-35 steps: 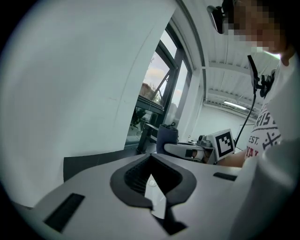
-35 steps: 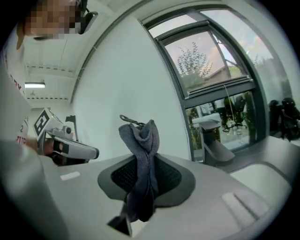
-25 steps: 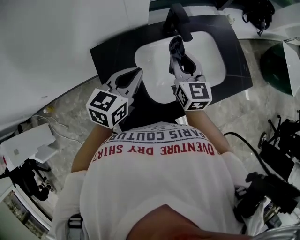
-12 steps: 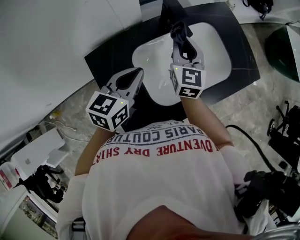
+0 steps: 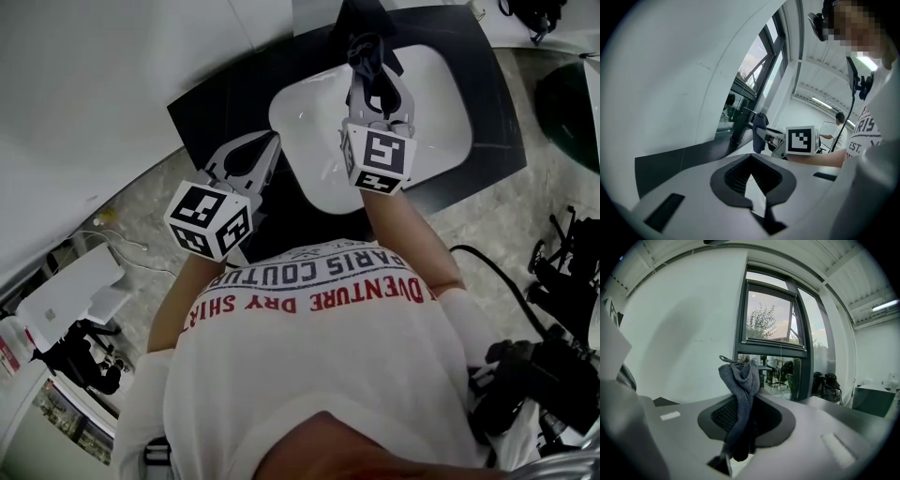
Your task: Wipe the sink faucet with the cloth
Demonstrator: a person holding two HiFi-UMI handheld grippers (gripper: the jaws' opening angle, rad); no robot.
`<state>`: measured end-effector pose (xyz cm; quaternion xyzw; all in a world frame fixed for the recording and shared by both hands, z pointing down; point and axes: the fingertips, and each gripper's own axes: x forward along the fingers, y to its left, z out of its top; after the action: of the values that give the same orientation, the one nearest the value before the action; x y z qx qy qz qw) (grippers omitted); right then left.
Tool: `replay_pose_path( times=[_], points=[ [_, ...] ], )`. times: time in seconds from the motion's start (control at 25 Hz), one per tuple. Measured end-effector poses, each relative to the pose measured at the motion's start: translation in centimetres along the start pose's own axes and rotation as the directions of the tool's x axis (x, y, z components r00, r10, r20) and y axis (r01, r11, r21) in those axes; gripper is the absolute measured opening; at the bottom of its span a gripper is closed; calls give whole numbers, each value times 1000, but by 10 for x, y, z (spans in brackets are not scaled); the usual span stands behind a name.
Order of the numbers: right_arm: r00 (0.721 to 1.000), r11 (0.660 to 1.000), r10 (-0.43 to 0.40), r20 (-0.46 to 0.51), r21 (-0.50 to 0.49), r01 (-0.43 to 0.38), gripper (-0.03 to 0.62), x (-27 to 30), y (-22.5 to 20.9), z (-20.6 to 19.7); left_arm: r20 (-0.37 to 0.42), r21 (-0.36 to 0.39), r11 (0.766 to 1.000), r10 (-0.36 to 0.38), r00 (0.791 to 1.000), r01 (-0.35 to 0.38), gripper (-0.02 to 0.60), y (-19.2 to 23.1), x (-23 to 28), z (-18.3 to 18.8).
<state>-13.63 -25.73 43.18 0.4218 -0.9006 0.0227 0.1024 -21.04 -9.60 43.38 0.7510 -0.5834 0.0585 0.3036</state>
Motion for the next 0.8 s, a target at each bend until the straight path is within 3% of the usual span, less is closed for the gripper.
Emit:
replay_pose_path(
  times=[0.28,0.44,0.6,0.8],
  points=[
    [999,999,-22,30,-46,24,77,20,10,17,-1,-15,1000,22,1000,-22,2,9,-4,-2],
    [998,996,11,57,-90,-6,77,24,23,30,0,-21,999,31,1000,-31,2,11,-8,-3],
    [998,998,48,50,-48,-46,77,26,33,30,2,-20,999,39,999,-39,2,13,-12,-3],
    [999,998,27,20,50,-28,77,43,27,21,-3,-24,998,51,999,-51,2,16,-15,-6]
  ],
)
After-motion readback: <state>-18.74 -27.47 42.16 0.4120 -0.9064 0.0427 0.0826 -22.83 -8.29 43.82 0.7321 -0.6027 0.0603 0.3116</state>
